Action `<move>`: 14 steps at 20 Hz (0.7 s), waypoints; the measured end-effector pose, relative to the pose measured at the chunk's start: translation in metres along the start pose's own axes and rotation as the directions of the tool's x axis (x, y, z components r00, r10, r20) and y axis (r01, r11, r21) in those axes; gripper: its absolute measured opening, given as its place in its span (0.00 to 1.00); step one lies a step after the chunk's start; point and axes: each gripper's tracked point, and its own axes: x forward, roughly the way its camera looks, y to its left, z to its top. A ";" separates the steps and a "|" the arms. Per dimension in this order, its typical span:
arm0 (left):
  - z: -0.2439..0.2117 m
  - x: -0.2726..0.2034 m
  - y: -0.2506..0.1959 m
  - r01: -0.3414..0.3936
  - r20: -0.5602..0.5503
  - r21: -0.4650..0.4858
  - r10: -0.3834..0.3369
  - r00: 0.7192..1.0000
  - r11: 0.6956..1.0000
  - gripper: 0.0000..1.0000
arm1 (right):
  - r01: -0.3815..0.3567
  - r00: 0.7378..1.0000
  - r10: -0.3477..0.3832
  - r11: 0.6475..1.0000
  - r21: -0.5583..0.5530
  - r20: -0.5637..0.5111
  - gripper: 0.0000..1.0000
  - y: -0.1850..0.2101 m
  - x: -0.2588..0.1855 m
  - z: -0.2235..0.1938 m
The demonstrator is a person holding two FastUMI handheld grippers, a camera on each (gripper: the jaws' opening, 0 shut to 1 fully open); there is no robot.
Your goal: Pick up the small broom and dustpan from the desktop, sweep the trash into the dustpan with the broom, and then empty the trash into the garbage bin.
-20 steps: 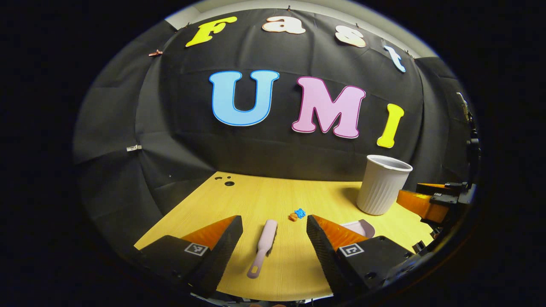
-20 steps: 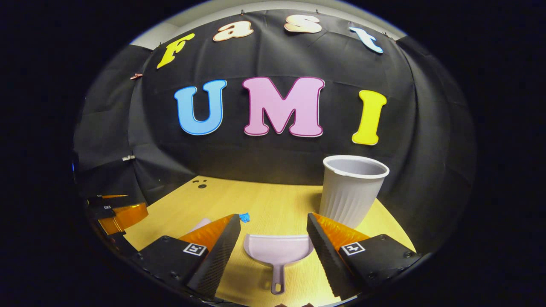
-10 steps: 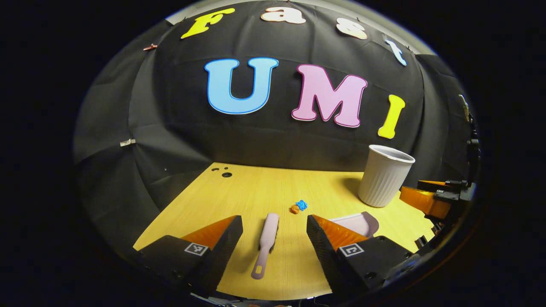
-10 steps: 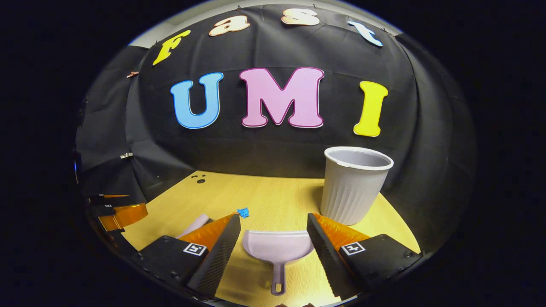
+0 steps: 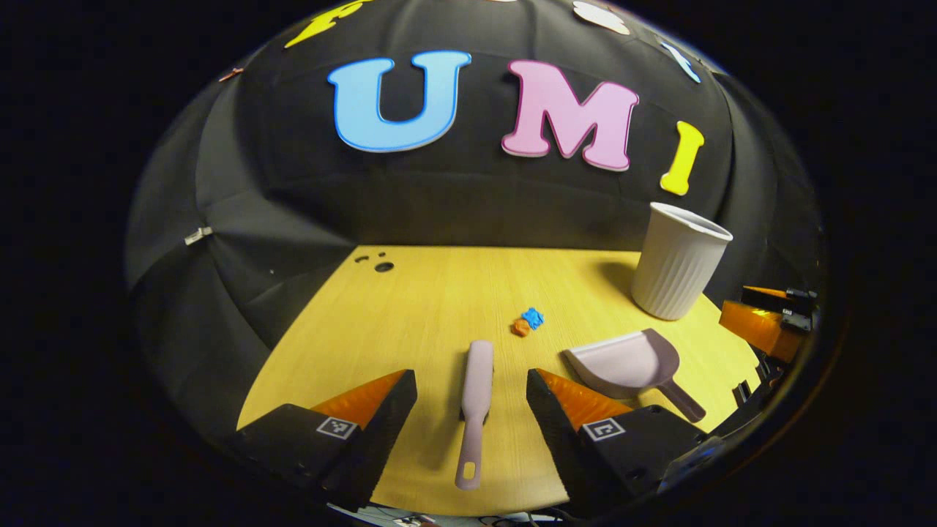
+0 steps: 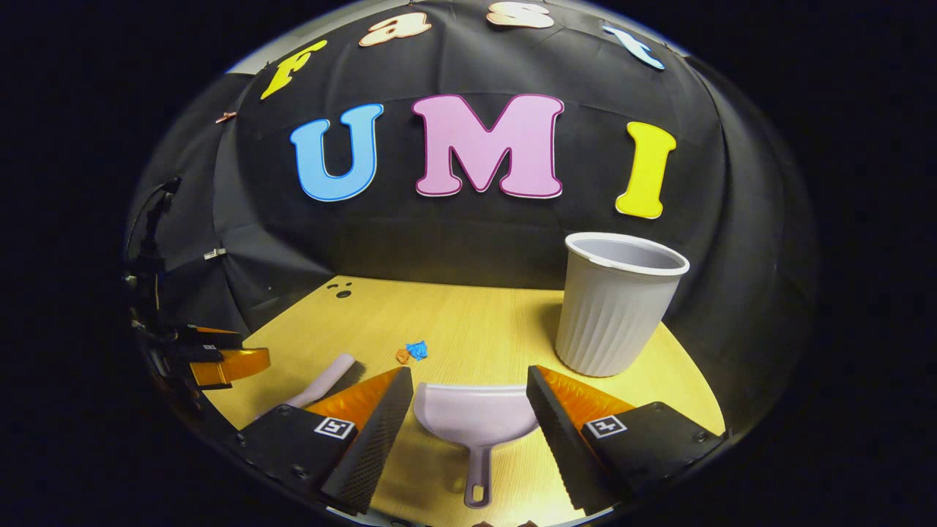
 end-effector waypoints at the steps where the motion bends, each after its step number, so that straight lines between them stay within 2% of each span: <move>1: -0.004 0.010 0.000 0.004 -0.036 0.004 -0.004 0.999 1.000 0.95 | -0.002 1.000 0.002 1.000 -0.001 -0.009 0.98 0.000 0.005 -0.002; 6: -0.033 0.053 -0.002 0.044 -0.203 0.014 -0.040 0.978 0.999 0.96 | 0.009 0.998 -0.009 1.000 -0.002 -0.065 0.98 -0.009 0.023 -0.017; 9: -0.057 0.074 -0.003 0.078 -0.317 0.031 -0.065 0.946 0.996 0.96 | 0.021 0.994 -0.020 1.000 0.008 -0.106 0.98 -0.017 0.030 -0.031; 12: -0.088 0.088 0.003 0.085 -0.420 0.082 -0.043 0.906 0.993 0.96 | 0.031 0.988 -0.029 0.999 0.016 -0.150 0.98 -0.030 0.037 -0.045; 14: -0.098 0.096 0.003 0.095 -0.458 0.083 -0.047 0.888 0.992 0.96 | 0.057 0.984 -0.051 0.998 0.031 -0.172 0.98 -0.041 0.040 -0.052</move>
